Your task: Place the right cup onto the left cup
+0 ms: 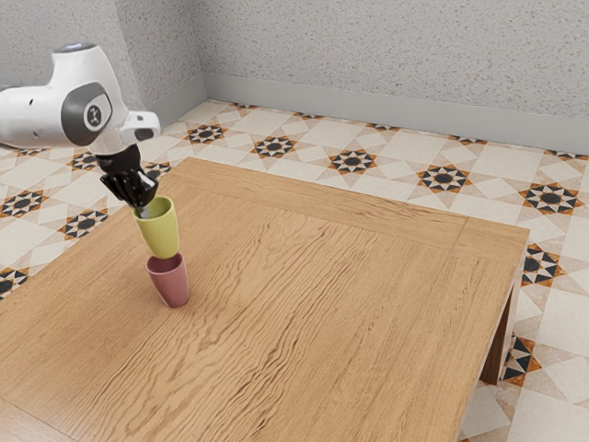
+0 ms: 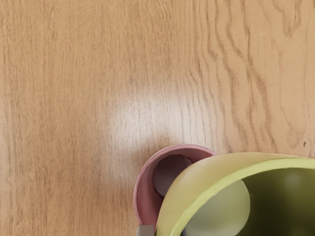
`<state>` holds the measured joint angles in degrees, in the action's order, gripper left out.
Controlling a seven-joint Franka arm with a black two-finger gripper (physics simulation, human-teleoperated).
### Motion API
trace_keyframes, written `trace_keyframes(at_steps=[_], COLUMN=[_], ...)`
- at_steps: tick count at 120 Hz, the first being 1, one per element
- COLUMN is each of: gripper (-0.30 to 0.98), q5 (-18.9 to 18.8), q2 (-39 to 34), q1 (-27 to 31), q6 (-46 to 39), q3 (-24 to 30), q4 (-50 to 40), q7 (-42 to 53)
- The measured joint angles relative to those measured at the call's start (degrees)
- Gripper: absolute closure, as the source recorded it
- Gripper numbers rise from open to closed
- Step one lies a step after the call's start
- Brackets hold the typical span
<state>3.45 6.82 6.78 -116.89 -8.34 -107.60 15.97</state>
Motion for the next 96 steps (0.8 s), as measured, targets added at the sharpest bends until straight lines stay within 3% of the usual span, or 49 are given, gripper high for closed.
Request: trace_keyframes(at_steps=[76,84,96], gripper=[0.78,0.73,0.50], q5=[0.03,0.34,0.82], q2=[4.64,5.11,5.29], q1=[0.86,0.86,0.86], q6=[-4.58,-4.86,-5.12], q3=[0.01,0.03,0.07], q4=[-1.33,-1.33,-1.33], q7=[0.71,0.72,0.79])
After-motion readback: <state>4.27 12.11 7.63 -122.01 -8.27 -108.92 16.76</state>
